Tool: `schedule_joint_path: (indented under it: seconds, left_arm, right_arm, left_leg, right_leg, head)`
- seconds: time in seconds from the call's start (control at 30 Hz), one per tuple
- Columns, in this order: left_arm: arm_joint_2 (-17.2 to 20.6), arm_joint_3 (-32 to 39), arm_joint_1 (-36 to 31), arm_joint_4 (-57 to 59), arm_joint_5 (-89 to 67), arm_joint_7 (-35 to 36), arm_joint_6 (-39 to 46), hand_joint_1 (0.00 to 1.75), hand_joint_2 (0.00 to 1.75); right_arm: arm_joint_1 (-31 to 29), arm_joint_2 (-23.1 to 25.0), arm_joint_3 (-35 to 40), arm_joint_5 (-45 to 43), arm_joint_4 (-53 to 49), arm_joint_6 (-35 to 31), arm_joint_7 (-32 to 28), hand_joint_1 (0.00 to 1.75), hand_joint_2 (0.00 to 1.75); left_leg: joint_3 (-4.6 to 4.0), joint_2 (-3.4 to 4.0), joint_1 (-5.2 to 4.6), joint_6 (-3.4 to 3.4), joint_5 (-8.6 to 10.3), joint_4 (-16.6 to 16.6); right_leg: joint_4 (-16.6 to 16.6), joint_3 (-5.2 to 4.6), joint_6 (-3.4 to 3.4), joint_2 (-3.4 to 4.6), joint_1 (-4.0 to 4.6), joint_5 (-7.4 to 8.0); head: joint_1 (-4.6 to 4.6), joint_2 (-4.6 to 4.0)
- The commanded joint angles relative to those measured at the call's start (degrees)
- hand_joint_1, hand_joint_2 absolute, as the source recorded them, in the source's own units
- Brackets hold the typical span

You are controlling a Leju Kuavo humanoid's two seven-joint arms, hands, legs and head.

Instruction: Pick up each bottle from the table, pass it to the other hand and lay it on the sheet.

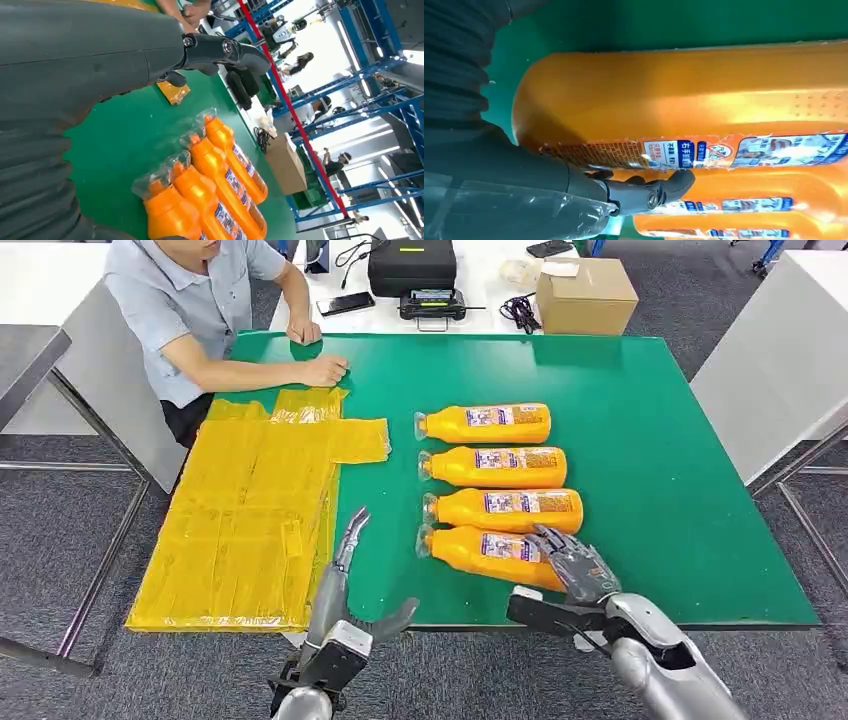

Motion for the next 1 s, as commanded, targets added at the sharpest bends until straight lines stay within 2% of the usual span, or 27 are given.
schedule_joint_path:
  seconds: [0.03, 0.4, 0.6, 0.67, 0.9, 1.0]
  left_arm:
    - [1.1, -1.0, -2.0, 3.4, 0.3, -0.1, 0.0, 0.00, 1.75]
    - [1.1, -1.1, -1.9, 3.3, 0.5, -0.1, 0.2, 0.00, 1.75]
    - [0.8, -1.7, -2.8, 4.7, 1.0, -0.4, -0.1, 0.00, 1.75]
    - [0.6, -1.7, -3.0, 4.8, 1.0, -0.4, -0.1, 0.00, 1.75]
    - [0.8, -2.0, -2.9, 4.9, 1.4, -0.7, 0.1, 0.00, 1.75]
    - [0.7, -2.3, -3.4, 5.4, 1.8, -1.0, 0.1, 0.00, 1.75]
  right_arm:
    - [-1.3, -1.4, 2.7, -0.3, 1.0, 0.1, 0.6, 0.00, 1.75]
    - [-0.1, -1.8, 2.7, -0.1, -1.5, -0.6, 1.5, 0.00, 1.75]
    - [1.0, -3.6, 3.9, -2.8, -3.9, 1.4, -0.4, 0.00, 1.75]
    - [1.1, -3.7, 4.0, -2.9, -3.9, 1.4, -0.4, 0.00, 1.75]
    - [2.0, -3.6, 3.4, -3.1, -4.4, 0.5, -0.1, 0.00, 1.75]
    - [1.9, -4.5, 3.4, -5.4, -4.2, 2.5, 0.0, 0.00, 1.75]
  left_leg:
    - [0.24, 0.06, 0.04, -0.12, -0.08, 0.0]
    - [0.28, 0.06, 0.06, -0.14, -0.12, 0.0]
    - [0.39, 0.05, 0.07, -0.18, -0.20, 0.0]
    - [0.15, -0.03, 0.02, -0.09, -0.06, 0.0]
    - [0.23, 0.02, 0.04, -0.13, -0.09, 0.0]
    - [0.13, 0.02, 0.03, -0.09, -0.05, 0.0]
  right_leg:
    - [0.0, 0.23, -0.15, 0.02, 0.05, -0.07]
    - [0.0, 0.28, -0.17, 0.02, 0.07, -0.10]
    - [0.0, 0.39, -0.23, -0.01, 0.09, -0.20]
    - [0.0, 0.15, -0.12, -0.06, 0.03, -0.08]
    - [0.0, 0.23, -0.15, -0.02, 0.06, -0.09]
    - [0.0, 0.12, -0.10, -0.01, 0.04, -0.05]
  head:
    - [0.00, 0.00]
    - [-0.02, 0.00]
    - [0.00, 0.00]
    - [-0.02, 0.00]
    - [-0.02, 0.00]
    - [0.00, 0.00]
